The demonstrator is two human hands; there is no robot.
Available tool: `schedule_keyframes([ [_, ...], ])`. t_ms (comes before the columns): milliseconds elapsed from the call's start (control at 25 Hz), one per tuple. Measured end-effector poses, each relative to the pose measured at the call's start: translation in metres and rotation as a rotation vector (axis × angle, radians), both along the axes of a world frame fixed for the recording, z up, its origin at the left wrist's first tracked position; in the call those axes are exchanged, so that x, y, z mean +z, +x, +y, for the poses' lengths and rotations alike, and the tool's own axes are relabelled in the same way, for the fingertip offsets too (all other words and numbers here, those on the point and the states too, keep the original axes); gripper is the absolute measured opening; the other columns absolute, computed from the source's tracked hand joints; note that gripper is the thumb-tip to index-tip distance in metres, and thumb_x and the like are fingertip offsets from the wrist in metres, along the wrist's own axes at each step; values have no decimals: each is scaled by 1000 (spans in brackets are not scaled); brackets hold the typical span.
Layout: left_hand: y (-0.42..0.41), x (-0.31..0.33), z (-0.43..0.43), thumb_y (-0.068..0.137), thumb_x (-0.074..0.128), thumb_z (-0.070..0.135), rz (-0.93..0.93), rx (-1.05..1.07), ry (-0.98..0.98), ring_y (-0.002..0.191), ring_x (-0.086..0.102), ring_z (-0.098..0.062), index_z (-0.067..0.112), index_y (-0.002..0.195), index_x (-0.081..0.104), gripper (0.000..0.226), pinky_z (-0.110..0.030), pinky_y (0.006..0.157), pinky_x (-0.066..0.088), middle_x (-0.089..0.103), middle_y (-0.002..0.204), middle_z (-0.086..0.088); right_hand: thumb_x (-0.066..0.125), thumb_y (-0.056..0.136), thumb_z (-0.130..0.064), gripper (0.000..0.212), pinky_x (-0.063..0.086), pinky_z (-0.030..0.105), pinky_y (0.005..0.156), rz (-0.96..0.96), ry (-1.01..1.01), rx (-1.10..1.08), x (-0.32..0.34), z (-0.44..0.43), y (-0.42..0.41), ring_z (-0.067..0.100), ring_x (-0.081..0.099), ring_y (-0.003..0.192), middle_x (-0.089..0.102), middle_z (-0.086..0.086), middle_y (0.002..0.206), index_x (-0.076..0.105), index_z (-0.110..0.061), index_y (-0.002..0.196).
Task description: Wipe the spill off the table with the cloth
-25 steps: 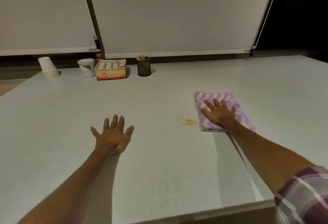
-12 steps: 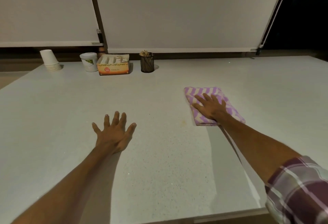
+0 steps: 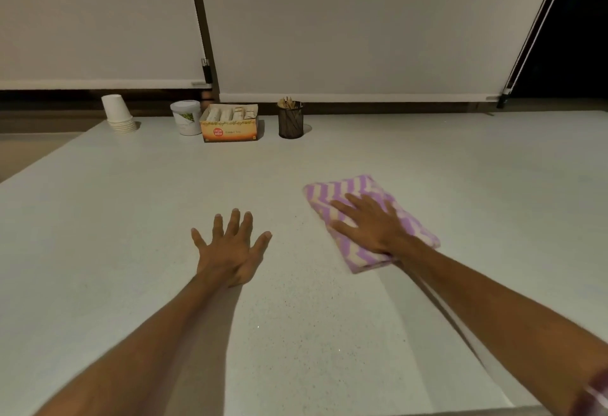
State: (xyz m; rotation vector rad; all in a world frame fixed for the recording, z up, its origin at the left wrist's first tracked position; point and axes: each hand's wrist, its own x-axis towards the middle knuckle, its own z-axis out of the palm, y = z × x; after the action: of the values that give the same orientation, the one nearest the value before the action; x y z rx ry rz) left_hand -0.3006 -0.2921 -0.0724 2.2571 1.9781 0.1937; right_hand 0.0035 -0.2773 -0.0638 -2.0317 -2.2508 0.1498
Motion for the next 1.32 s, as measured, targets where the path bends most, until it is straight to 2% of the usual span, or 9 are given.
schedule_keyframes([
  [120,1,-1,-1,87,2,73,-5,11,9,151,-11,-29,29,155,0,82,-66,113,-11,-7,165,2,22,88,-74,62,2,59,115,-20,-28,-201,4,12,49,23,8,150,10,-12,163,12,-55,146],
  [200,2,-2,0,87,2,73,-4,14,17,151,-12,-29,29,155,-1,81,-67,113,-12,-9,165,2,21,88,-74,64,2,60,115,-4,-47,-274,7,38,53,26,6,150,8,-10,163,12,-52,147],
  [480,2,-6,3,86,0,73,12,15,3,151,-14,-29,30,155,-3,82,-67,112,-13,-11,165,3,18,89,-72,66,0,64,114,73,-33,-174,6,99,-42,32,3,150,6,-5,164,12,-46,150],
  [640,0,-5,4,85,0,75,-2,16,-7,151,-12,-29,30,155,-1,84,-67,113,-12,-9,165,3,13,86,-75,69,-3,64,113,45,-43,-45,4,66,-99,31,0,150,3,-5,164,8,-47,149],
  [800,1,-4,3,85,-1,75,-12,14,-3,151,-9,-30,29,155,3,84,-67,113,-11,-5,166,2,5,75,-85,76,-2,64,113,61,44,90,-13,12,-95,27,3,150,7,-9,163,8,-55,145],
  [920,1,-4,3,85,-2,75,-14,8,-4,152,-8,-30,29,155,5,84,-68,113,-10,-4,166,1,14,80,-81,71,-1,65,114,68,40,7,-4,1,-91,28,5,150,10,-8,163,13,-53,146],
  [1040,2,-1,5,87,-1,71,-18,20,-20,152,-6,-30,29,155,6,80,-68,112,-8,-1,166,1,22,88,-72,67,-4,66,113,82,-8,-96,8,-3,-126,30,1,150,7,-4,164,15,-46,150],
  [1160,0,1,4,92,3,63,-44,36,-6,152,-1,-29,26,156,6,74,-67,114,-6,2,166,-1,23,89,-70,65,-8,65,113,103,0,-80,2,-31,-160,28,1,150,8,-4,164,17,-46,148],
  [1320,-2,7,-3,92,4,65,-115,29,-1,152,4,-29,22,155,11,77,-63,116,-5,9,165,-4,23,85,-75,68,-11,62,111,111,41,-26,-2,-93,-158,25,1,150,10,-6,163,17,-49,147],
])
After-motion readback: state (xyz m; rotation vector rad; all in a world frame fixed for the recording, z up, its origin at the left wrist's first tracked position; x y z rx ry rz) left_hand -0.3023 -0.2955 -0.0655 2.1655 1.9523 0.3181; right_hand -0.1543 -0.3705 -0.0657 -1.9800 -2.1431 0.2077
